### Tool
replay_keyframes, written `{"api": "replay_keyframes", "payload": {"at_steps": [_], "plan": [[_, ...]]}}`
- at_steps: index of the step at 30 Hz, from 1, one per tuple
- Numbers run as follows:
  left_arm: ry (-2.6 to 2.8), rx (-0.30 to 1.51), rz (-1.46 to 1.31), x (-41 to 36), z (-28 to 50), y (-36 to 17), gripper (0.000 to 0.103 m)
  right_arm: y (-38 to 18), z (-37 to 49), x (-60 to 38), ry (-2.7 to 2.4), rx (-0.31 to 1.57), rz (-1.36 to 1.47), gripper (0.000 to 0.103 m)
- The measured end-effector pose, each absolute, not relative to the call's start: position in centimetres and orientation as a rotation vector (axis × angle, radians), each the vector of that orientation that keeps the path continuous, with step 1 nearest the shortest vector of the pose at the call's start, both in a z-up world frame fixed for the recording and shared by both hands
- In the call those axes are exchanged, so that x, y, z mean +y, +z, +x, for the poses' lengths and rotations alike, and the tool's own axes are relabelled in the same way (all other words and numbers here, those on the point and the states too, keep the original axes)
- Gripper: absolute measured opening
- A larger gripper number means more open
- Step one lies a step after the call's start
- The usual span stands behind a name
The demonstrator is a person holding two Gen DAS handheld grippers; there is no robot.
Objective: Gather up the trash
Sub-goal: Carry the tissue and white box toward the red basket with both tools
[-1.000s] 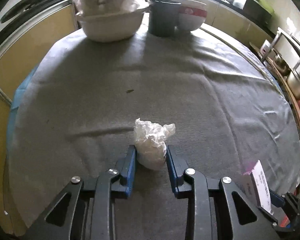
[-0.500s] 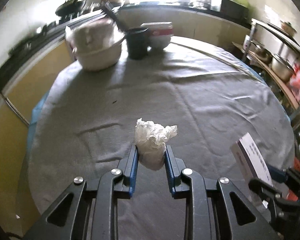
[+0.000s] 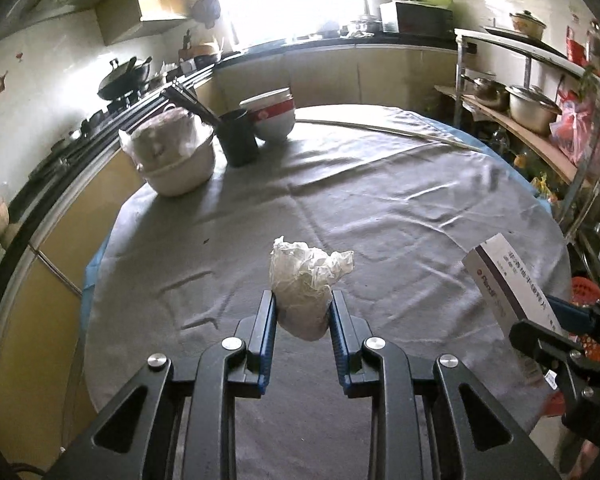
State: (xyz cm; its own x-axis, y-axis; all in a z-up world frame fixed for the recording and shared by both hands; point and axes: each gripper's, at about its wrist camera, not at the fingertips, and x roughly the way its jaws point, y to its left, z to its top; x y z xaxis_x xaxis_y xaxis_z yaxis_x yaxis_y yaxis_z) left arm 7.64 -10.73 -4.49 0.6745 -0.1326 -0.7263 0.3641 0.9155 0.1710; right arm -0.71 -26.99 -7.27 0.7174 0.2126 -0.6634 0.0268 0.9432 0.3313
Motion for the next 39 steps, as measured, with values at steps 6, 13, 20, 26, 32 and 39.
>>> {"api": "replay_keyframes", "payload": {"at_steps": [6,13,20,26,32,39], "plan": [[-0.292,0.772,0.336,-11.8,6.3,-4.2,0.027,-7.2,-2.1,-27.7,0.097,0.754,0.350,0.048],[-0.292,0.771,0.347,-12.5,5.6,-4.2,0.027,-7.4,-2.8,-28.3,0.093,0.756,0.366,0.048],[-0.300,0.775,0.358,-13.2,5.1,-4.4,0.027,-7.4,-3.4,-29.2,0.079,0.743,0.390,0.048],[-0.324,0.781,0.381,-14.5,4.5,-4.7,0.027,-7.5,-4.6,-30.6,0.058,0.735,0.416,0.048],[-0.346,0.779,0.413,-15.9,3.7,-5.1,0.027,-8.2,-5.7,-31.9,0.038,0.744,0.445,0.048],[-0.364,0.783,0.437,-17.4,3.2,-5.4,0.027,-8.7,-6.8,-33.1,0.020,0.742,0.471,0.048]]}}
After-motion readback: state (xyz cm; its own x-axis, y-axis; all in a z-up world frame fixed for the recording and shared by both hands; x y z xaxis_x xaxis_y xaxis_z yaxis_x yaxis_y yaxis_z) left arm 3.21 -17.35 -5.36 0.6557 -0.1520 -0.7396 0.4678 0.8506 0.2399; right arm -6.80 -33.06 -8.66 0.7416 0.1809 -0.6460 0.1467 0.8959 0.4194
